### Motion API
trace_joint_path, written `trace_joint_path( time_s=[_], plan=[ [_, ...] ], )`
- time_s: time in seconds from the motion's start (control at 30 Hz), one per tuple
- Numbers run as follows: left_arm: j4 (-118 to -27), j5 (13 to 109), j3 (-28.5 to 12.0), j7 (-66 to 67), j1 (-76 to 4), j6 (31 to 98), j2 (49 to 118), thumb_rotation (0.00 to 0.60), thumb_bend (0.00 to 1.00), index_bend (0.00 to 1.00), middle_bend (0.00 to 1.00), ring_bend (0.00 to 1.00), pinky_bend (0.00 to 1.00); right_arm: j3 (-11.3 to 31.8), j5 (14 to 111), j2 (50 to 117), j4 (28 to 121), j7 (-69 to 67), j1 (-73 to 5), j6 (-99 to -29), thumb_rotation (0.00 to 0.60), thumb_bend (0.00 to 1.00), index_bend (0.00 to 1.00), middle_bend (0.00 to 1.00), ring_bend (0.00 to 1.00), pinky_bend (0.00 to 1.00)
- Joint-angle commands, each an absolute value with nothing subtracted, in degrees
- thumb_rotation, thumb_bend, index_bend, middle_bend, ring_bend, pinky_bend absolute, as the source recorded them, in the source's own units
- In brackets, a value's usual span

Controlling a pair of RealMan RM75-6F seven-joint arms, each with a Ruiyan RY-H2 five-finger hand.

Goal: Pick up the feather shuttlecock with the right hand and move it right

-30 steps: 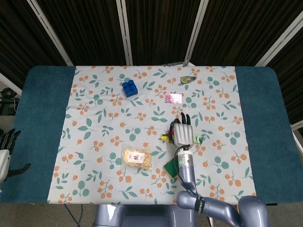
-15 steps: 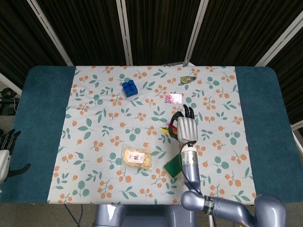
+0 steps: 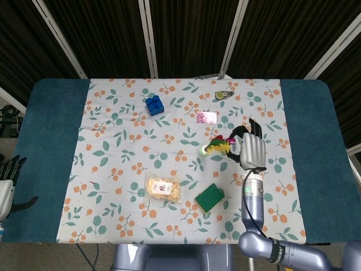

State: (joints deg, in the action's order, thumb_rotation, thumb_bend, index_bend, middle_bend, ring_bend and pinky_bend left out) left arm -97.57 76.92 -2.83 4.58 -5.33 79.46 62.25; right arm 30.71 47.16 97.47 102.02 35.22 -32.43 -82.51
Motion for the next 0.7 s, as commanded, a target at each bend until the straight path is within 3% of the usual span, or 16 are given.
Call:
trace_joint_path(
  time_s=[0.03, 0.7],
  plan=[
    [-97.6, 76.7, -2.8, 4.7, -5.3, 79.3, 62.3, 0.6, 0.19, 0.0, 0.0, 0.0, 0.0, 31.5, 45.5, 96.1, 103.3, 33.5, -31.2, -83.3, 0.6, 0.41, 0.65, 0.33, 0.0, 0.0],
    [-97.6, 76.4, -2.8, 4.9, -5.4, 79.2, 62.5, 0.6, 0.19, 0.0, 0.0, 0.0, 0.0, 29.9, 40.8, 92.0, 100.4, 27.4, -28.0, -83.5, 0.6, 0.41, 0.65, 0.33, 0.0, 0.0]
  ],
)
